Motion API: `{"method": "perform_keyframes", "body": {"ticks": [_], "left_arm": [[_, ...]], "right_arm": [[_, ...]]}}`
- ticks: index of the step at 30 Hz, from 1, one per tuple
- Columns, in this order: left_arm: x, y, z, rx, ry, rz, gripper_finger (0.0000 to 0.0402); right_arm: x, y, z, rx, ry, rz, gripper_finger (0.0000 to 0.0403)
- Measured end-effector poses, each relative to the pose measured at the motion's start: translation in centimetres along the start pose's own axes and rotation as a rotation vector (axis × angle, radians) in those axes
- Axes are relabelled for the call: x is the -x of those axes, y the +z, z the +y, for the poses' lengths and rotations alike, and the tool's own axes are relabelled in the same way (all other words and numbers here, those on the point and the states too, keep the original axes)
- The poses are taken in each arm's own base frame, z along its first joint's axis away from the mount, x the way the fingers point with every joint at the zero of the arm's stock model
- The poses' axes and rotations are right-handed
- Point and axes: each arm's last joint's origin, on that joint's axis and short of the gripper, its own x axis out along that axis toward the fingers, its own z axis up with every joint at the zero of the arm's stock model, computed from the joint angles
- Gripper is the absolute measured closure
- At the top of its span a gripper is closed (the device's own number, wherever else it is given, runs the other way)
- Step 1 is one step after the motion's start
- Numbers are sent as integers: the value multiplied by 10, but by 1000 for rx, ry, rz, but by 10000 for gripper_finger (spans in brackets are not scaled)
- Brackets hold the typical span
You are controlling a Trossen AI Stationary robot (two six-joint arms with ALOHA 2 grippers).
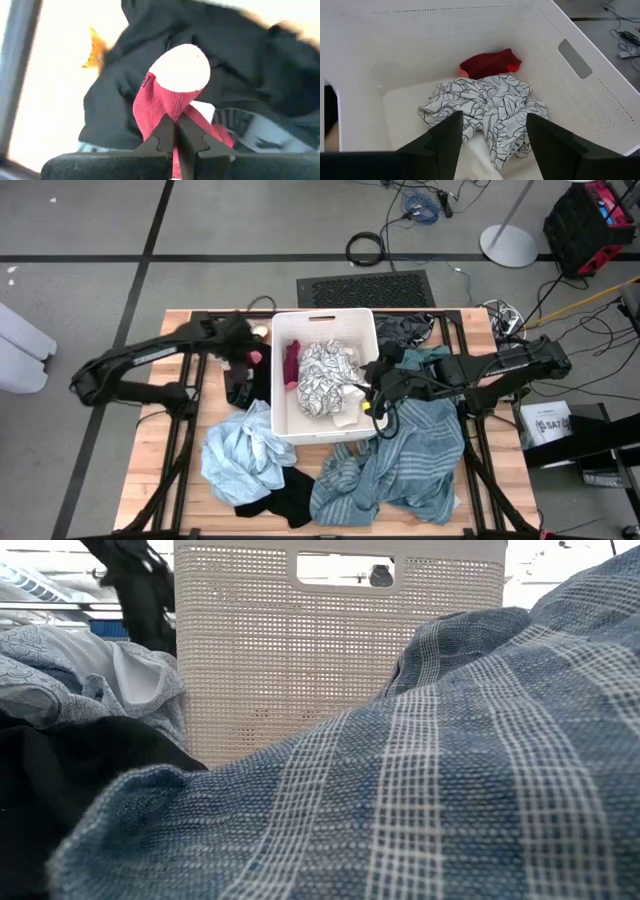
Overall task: Sort clothes
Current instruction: Put the red sock into the laundry bin
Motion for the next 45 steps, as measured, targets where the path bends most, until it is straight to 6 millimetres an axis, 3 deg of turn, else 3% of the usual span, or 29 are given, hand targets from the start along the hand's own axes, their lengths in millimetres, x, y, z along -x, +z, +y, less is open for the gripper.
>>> {"method": "perform_keyframes", "body": {"ticks": [7, 12, 20, 27, 32, 39, 45], "left_arm": [[72, -13, -9, 71, -54, -393, 398], [112, -23, -17, 103, -130, -706, 399], [143, -36, -24, 179, -212, -944, 399], [169, -16, -24, 164, -422, -1220, 400], [167, 11, -26, 151, -523, -1283, 400], [137, 55, -42, 102, -659, -1221, 400], [118, 88, -66, 17, -760, -1266, 400]], "right_arm": [[0, 0, -1, 33, -19, 2, 197], [-7, -6, -3, 37, -69, -6, 197], [-34, -18, -13, -13, -72, -86, 197], [-41, 5, -14, -27, 146, -438, 197], [-35, 17, -15, -68, 171, -601, 197], [-31, 19, -11, -77, 188, -634, 197], [-30, 20, -11, -91, 188, -647, 197]]}}
